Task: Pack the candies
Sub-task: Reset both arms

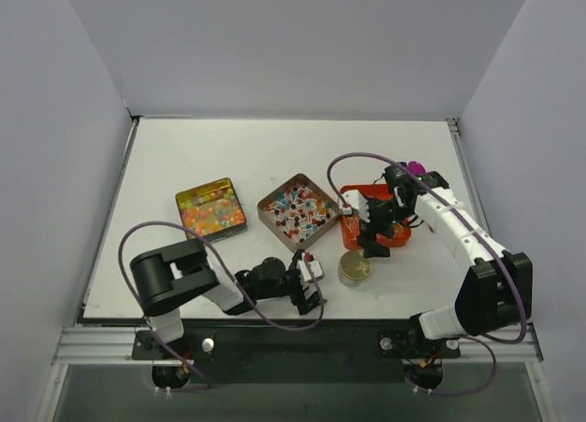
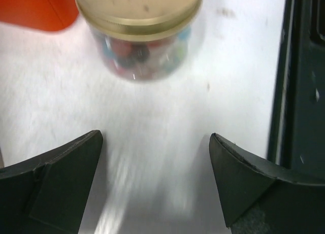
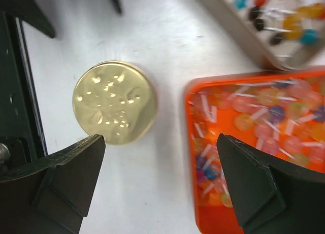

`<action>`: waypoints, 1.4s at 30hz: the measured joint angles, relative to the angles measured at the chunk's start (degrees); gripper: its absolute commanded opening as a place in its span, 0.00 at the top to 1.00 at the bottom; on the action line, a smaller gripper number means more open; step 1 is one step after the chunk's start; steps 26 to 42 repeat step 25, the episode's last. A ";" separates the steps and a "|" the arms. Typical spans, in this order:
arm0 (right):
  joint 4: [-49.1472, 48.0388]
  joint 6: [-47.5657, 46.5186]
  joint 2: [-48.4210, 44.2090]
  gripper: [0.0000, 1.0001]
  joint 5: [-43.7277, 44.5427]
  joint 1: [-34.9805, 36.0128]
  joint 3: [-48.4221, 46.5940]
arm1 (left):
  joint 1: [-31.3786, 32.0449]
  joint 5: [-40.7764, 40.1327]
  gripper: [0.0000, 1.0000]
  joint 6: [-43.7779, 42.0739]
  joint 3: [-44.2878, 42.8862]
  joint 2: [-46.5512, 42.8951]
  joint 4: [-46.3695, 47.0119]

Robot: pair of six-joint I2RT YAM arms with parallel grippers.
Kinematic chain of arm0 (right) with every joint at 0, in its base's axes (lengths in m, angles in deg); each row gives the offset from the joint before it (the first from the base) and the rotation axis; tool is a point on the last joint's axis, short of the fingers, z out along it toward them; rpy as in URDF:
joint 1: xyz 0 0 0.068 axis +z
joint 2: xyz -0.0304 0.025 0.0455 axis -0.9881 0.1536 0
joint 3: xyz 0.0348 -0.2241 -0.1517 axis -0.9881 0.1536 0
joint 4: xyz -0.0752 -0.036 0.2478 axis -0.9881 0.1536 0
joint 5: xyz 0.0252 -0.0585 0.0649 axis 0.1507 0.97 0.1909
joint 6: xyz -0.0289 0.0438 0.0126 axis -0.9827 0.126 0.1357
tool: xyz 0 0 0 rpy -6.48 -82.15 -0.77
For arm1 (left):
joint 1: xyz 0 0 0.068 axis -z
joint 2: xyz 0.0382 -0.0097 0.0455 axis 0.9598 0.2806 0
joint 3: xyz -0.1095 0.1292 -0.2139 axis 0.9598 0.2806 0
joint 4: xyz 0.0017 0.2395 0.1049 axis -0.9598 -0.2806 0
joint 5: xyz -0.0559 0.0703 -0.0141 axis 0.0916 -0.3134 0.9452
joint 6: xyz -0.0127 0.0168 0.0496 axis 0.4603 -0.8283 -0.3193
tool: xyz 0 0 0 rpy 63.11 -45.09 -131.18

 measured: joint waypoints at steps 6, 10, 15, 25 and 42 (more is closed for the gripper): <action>0.81 15.32 -2.80 0.00 -3.37 -8.85 -9.35 | -2.21 3.32 0.03 0.00 2.43 -18.53 -23.63; -4.09 40.06 -2.47 0.00 5.68 -15.47 -11.85 | -4.63 2.32 0.03 -0.87 0.20 -34.80 -39.12; -8.59 58.18 -2.93 0.00 15.67 -25.83 -11.50 | -15.47 1.68 0.03 -3.39 -14.29 -40.19 -54.45; -9.70 70.86 -8.22 0.00 22.73 -38.77 -11.63 | -56.39 -7.65 0.03 -1.42 -30.51 -39.85 -58.97; -9.70 70.86 -8.22 0.00 22.73 -38.77 -11.63 | -56.39 -7.65 0.03 -1.42 -30.51 -39.85 -58.97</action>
